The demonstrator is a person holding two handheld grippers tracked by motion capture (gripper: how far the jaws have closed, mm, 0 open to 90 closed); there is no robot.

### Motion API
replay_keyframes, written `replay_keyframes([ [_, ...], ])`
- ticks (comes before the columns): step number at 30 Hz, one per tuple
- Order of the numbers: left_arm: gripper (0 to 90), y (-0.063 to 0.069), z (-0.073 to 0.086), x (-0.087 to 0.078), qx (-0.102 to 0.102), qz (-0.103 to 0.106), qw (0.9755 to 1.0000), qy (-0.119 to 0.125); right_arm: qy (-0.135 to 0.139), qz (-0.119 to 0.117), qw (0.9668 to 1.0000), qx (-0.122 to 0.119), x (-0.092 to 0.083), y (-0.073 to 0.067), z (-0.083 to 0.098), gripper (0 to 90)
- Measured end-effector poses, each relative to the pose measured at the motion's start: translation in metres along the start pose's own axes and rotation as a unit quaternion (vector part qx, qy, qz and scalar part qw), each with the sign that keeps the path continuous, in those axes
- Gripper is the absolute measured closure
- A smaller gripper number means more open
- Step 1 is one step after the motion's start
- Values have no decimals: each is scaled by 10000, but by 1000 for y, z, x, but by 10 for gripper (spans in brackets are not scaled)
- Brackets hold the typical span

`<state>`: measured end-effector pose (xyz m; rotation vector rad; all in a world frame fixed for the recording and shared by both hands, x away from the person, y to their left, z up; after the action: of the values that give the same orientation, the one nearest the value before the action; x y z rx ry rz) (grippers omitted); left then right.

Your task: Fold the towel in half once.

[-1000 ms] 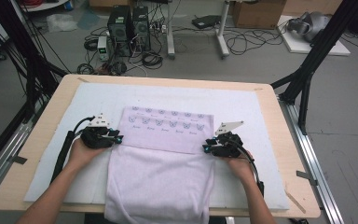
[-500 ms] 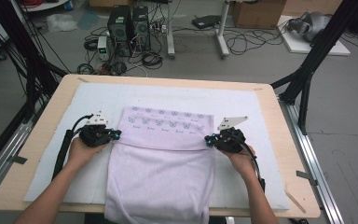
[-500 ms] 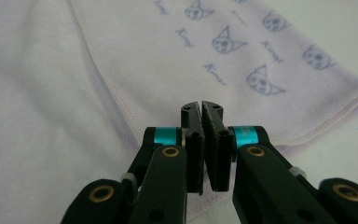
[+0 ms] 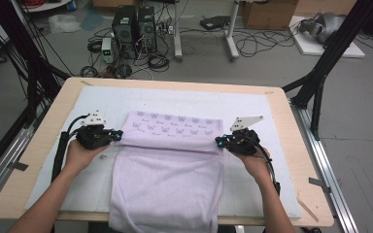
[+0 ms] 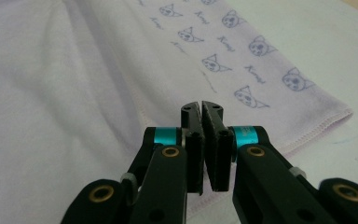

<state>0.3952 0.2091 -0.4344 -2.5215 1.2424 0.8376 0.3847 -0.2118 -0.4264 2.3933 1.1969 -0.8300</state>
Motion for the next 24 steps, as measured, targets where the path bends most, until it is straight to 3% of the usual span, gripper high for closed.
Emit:
replay_keyframes([
  [5, 883, 8, -2, -8, 44, 93, 9999, 16, 33, -20, 10000, -27, -7, -2, 1, 876],
  [9, 883, 23, -3, -20, 159, 150, 9997, 68, 66, -58, 9999, -62, -18, -10, 1, 876],
  [15, 883, 56, 10, -51, 401, 214, 9988, 171, 212, -180, 9988, -394, -47, -43, 4, 876],
  [24, 883, 111, 53, -81, 671, 370, 9970, 79, 155, -489, 9970, -572, -74, -99, 34, 875],
])
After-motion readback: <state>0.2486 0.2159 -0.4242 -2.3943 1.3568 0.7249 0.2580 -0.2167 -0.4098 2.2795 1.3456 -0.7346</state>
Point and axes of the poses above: each handheld gripper's, and its own axes: x roughly forward along the jaws, z roughly out of its underside, y roughly to its right, the point moved 5 cm from there along x, roughly forward along the jaws, and after that the axes turned 4 degrees about z, right-handed, at the moved point
